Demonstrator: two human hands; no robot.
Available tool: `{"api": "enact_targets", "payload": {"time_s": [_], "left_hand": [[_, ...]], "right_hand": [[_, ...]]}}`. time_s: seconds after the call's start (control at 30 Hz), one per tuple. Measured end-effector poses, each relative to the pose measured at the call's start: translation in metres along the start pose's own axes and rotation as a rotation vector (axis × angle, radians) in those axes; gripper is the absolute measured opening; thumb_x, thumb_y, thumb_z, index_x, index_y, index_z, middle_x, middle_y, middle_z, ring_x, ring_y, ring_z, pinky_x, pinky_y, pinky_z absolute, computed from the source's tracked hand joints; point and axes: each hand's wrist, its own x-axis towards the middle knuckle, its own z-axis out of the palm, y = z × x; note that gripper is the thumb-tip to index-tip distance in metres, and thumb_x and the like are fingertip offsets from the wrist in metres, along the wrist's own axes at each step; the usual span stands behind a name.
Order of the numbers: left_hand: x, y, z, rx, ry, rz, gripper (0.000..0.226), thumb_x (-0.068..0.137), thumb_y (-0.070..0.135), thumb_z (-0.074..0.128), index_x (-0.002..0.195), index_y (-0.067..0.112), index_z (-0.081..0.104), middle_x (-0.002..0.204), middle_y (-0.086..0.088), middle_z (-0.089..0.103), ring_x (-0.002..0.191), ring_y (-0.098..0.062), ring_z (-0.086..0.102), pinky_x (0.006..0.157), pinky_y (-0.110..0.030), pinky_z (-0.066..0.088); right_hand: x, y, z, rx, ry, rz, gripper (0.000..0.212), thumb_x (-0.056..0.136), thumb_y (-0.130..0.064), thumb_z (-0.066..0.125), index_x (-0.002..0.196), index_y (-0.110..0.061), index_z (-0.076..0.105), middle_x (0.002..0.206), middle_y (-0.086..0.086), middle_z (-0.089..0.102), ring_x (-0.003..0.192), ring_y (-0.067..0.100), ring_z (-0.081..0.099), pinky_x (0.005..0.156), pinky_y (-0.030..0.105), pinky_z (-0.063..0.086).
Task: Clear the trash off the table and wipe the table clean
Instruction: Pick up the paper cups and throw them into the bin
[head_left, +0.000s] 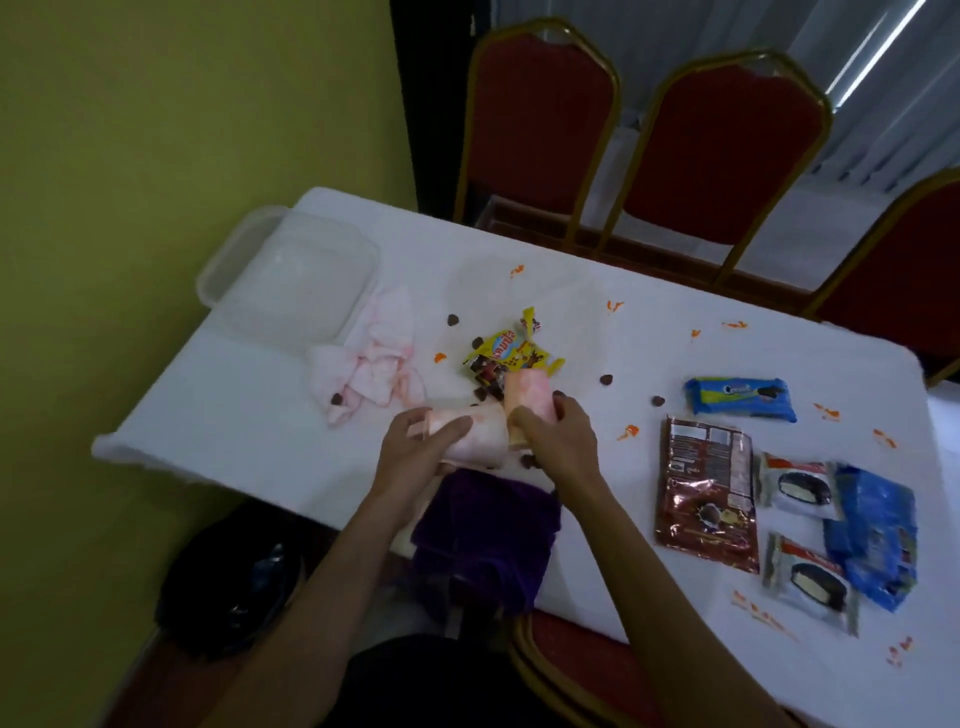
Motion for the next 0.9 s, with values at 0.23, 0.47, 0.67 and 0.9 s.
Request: {"api": "enact_targets", "payload": {"time_s": [0.23,0.47,0.67,0.9], "left_hand": [[-0.012,-0.027,-0.069,-0.291,0.194,-0.031,0.085,0.063,0.042,0.091,0.134,0.016,0.051,0.125,-0.009,0.064,0.105,-0.024,0.068,0.071,-0.028,0.06],[-0.019,-0.039,-0.163,-0.415,0.283,-0.036,0.099,0.047,0.05,0.094,0.131,0.015,0.058,0.124,-0.009,0.066,0.107,-0.025,0.069,0.079,-0.034,0.062],[-0.03,-0.06,-0.272,-0.481,0.38,-0.04,0.059,0.073,0.024,0.088,0.126,0.015,0.063,0.121,-0.007,0.069,0.107,-0.025,0.069,0.08,-0.034,0.061],[-0.047,-0.083,-0.386,-0.529,0.475,-0.077,0.075,0.056,0.041,0.09,0.125,0.025,0.066,0.114,-0.001,0.074,0.103,-0.023,0.072,0.089,-0.046,0.06]], "right_hand": [[-0.038,-0.026,0.066,-0.07,-0.2,-0.116,0.046,0.081,-0.036,0.071,0.12,-0.021,0.053,0.11,-0.006,0.06,0.095,0.012,0.06,0.078,0.03,0.054],[-0.075,-0.044,0.15,-0.183,-0.319,-0.208,0.057,0.083,-0.04,0.072,0.131,-0.016,0.051,0.118,-0.004,0.058,0.104,0.013,0.057,0.078,0.025,0.049],[-0.115,-0.054,0.238,-0.215,-0.348,-0.242,0.056,0.081,-0.037,0.073,0.13,-0.016,0.055,0.121,0.0,0.062,0.102,0.016,0.06,0.076,0.024,0.047],[-0.168,-0.058,0.353,-0.376,-0.535,-0.276,0.06,0.08,-0.045,0.071,0.133,-0.021,0.053,0.124,-0.002,0.061,0.104,0.017,0.059,0.084,0.027,0.05]]}}
